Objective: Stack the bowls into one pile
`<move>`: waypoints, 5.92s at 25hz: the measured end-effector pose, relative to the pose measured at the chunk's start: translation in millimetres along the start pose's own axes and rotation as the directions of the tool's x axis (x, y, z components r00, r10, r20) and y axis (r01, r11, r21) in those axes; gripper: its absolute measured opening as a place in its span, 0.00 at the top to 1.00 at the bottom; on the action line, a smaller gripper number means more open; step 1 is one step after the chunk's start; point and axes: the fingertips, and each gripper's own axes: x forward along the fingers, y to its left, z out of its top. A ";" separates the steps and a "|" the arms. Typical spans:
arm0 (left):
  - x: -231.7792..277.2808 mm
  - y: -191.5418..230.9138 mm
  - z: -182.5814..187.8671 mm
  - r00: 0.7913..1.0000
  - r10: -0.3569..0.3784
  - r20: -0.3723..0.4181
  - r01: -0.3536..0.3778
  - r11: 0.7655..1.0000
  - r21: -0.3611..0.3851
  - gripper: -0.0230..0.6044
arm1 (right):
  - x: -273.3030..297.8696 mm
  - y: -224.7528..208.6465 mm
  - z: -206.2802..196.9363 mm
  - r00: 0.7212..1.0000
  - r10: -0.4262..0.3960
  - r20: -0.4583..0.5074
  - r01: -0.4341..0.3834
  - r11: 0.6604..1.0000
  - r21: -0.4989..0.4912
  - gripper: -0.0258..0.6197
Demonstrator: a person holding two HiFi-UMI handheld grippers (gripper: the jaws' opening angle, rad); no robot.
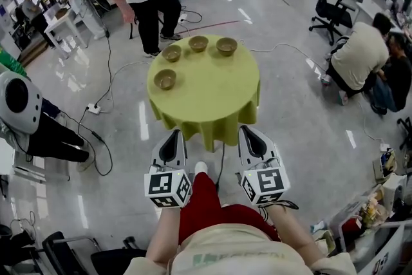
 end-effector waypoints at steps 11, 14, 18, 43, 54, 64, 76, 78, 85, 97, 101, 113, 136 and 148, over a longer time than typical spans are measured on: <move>68.3 42.3 0.7 1.000 -0.012 -0.024 0.012 1.000 -0.005 0.92 | 70.9 -11.2 -9.7 0.999 -0.021 -0.040 0.021 1.000 0.009 0.90; 87.4 60.4 3.3 0.999 -0.014 -0.033 0.013 1.000 -0.009 0.92 | 97.9 -8.2 -11.7 0.998 -0.019 -0.057 0.019 1.000 0.005 0.90; 115.8 84.3 7.4 0.999 -0.027 -0.044 0.026 0.999 -0.021 0.92 | 138.8 -2.9 -11.6 0.997 -0.010 -0.078 0.011 1.000 0.003 0.90; 251.5 262.0 1.7 0.987 -0.010 -0.162 0.003 0.999 -0.043 0.92 | 350.9 41.7 -24.1 0.983 -0.036 -0.183 0.038 0.999 0.008 0.90; 283.6 302.0 -21.5 0.972 0.023 -0.235 -0.037 0.998 -0.058 0.92 | 386.4 46.5 -38.1 0.972 -0.032 -0.234 0.033 0.999 0.003 0.90; 309.1 318.1 -54.4 0.944 0.051 -0.325 -0.087 0.991 -0.097 0.92 | 424.2 39.3 -61.1 0.962 -0.006 -0.274 0.013 1.000 0.021 0.90; 330.9 341.5 -99.2 0.901 0.089 -0.425 -0.160 0.978 -0.135 0.92 | 455.3 41.6 -105.6 0.932 0.058 -0.357 -0.041 0.998 0.053 0.90; 332.7 341.8 -106.4 0.894 0.088 -0.440 -0.175 0.971 -0.162 0.92 | 457.9 41.7 -109.8 0.928 0.069 -0.365 -0.052 0.997 0.055 0.90; 339.1 340.9 -125.4 0.875 0.067 -0.479 -0.217 0.940 -0.264 0.84 | 463.3 42.9 -121.1 0.913 0.103 -0.395 -0.084 0.994 0.067 0.90; 350.9 339.5 -137.6 0.846 0.059 -0.529 -0.236 0.933 -0.273 0.83 | 469.0 43.2 -132.8 0.897 0.134 -0.420 -0.108 0.991 0.083 0.90; 355.0 339.9 -142.7 0.833 0.052 -0.551 -0.245 0.927 -0.283 0.83 | 471.4 42.2 -134.8 0.895 0.131 -0.426 -0.104 0.991 0.085 0.90; 359.5 341.6 -148.6 0.817 0.067 -0.573 -0.282 0.913 -0.295 0.85 | 472.7 31.2 -132.2 0.900 0.098 -0.424 -0.070 0.994 0.081 0.90; 362.6 328.5 -132.4 0.829 0.082 -0.553 -0.273 0.922 -0.274 0.91 | 454.1 11.4 -115.1 0.919 0.034 -0.394 -0.009 0.998 0.065 0.90; 360.8 314.0 -87.2 0.874 0.065 -0.481 -0.203 0.949 -0.241 0.91 | 432.6 8.5 -92.4 0.939 -0.022 -0.344 0.045 0.997 0.057 0.90</move>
